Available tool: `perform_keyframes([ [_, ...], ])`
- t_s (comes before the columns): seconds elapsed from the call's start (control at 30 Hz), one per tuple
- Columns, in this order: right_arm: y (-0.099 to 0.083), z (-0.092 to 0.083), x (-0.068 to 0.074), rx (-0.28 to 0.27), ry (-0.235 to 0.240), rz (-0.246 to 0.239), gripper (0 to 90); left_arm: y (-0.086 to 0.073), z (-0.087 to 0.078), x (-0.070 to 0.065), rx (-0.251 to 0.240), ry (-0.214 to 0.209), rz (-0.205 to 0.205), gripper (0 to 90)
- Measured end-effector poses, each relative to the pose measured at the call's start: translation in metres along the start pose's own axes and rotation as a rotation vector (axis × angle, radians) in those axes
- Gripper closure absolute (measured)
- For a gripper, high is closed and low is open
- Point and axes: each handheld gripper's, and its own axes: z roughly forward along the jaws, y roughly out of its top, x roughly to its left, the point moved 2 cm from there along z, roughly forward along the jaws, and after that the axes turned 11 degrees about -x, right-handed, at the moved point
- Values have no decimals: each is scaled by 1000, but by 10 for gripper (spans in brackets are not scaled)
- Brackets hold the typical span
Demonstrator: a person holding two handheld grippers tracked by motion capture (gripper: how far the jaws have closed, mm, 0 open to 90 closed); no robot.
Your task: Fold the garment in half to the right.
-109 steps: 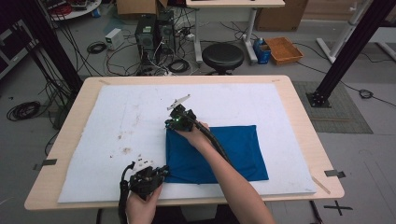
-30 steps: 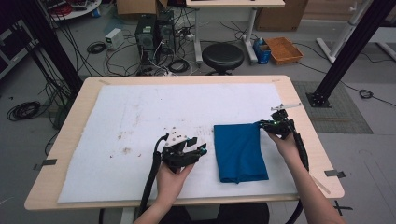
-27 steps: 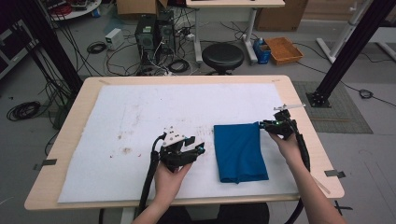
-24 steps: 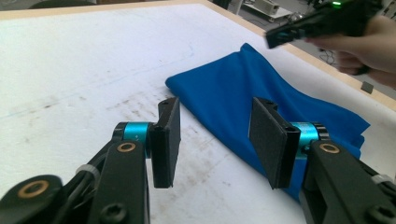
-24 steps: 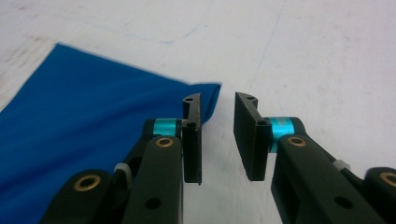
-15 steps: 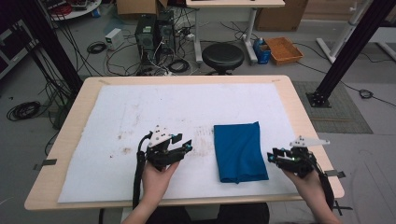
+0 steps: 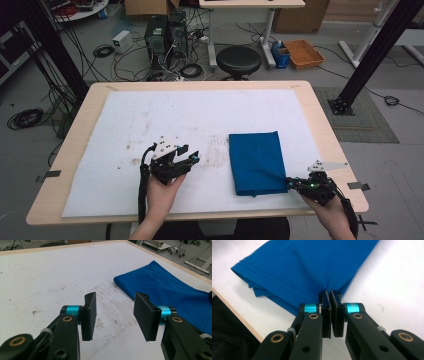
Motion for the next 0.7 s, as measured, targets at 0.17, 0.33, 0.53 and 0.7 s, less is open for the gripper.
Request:
perform_keyframes([
  [0.17,-1,0,0,7,2,6,706,2,-1,-1,0,-29,-1,498],
  [0.33,14,-8,-2,-87,-17,-37,486,10,-3,2,-13,-40,31,437],
  [0.53,55,-18,-14,-261,-38,-103,403,32,-3,19,-33,-15,115,385],
  [0.7,97,-14,-26,-346,-53,-147,363,46,-4,45,-43,3,147,385],
])
